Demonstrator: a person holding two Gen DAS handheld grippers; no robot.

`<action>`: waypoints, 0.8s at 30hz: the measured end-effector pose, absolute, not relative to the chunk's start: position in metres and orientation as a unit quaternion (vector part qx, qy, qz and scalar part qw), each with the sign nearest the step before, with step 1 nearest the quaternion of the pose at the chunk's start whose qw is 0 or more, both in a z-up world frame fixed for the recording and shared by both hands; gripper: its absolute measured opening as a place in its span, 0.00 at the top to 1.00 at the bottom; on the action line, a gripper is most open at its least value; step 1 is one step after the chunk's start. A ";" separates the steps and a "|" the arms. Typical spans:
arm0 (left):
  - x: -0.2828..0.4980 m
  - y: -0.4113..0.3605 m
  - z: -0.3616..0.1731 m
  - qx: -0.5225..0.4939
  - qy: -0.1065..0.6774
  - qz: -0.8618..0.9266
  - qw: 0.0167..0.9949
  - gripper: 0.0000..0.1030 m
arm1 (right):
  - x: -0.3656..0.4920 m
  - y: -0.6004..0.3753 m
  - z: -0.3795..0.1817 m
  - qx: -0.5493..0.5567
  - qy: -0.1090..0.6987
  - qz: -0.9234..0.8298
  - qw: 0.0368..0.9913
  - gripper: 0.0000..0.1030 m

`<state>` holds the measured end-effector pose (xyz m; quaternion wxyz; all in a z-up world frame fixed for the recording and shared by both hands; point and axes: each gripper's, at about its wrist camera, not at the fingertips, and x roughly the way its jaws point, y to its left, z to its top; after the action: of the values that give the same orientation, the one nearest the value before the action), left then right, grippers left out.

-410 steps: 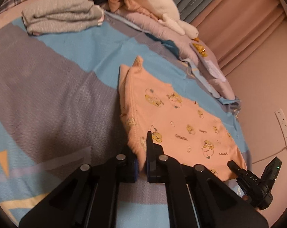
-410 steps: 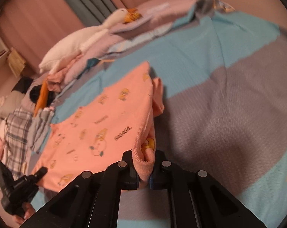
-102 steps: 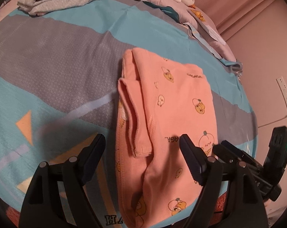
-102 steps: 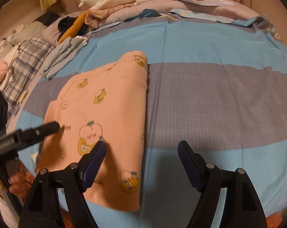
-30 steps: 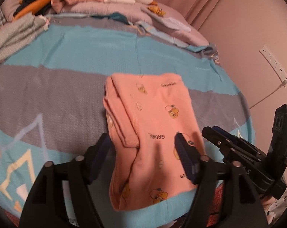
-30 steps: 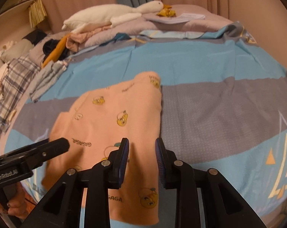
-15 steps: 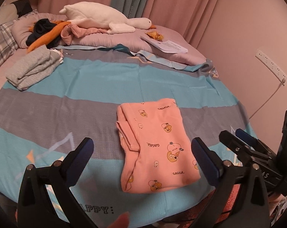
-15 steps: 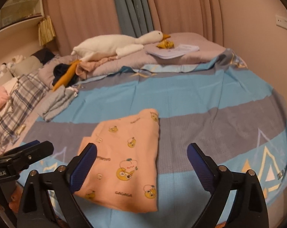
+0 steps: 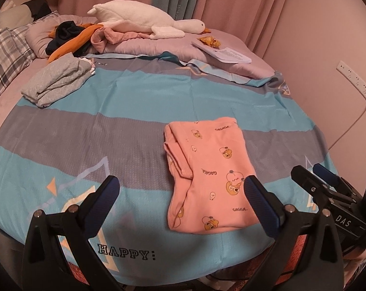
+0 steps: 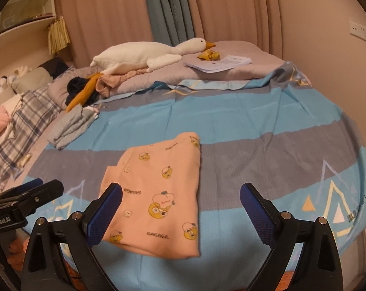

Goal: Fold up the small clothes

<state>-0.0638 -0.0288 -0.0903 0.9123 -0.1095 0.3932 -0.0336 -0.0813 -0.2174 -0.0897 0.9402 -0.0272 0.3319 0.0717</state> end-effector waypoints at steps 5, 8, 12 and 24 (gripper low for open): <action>-0.066 -0.029 -0.092 -0.105 0.395 -0.035 0.912 0.00 | -0.081 -0.217 -0.092 -0.024 0.339 0.070 0.938 0.06; -0.067 -0.029 -0.092 -0.106 0.395 -0.034 0.912 0.00 | -0.081 -0.215 -0.093 -0.025 0.341 0.070 0.937 0.06; -0.068 -0.031 -0.093 -0.103 0.394 -0.037 0.913 0.00 | -0.081 -0.214 -0.094 -0.027 0.342 0.070 0.937 0.06; -0.069 -0.036 -0.088 -0.099 0.388 -0.044 0.915 0.00 | -0.081 -0.215 -0.096 -0.025 0.346 0.066 0.935 0.06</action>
<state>-0.0694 -0.0361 -0.0876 0.9154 -0.0992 0.3876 -0.0438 -0.0809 -0.2149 -0.0957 0.9355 -0.0246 0.3463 0.0656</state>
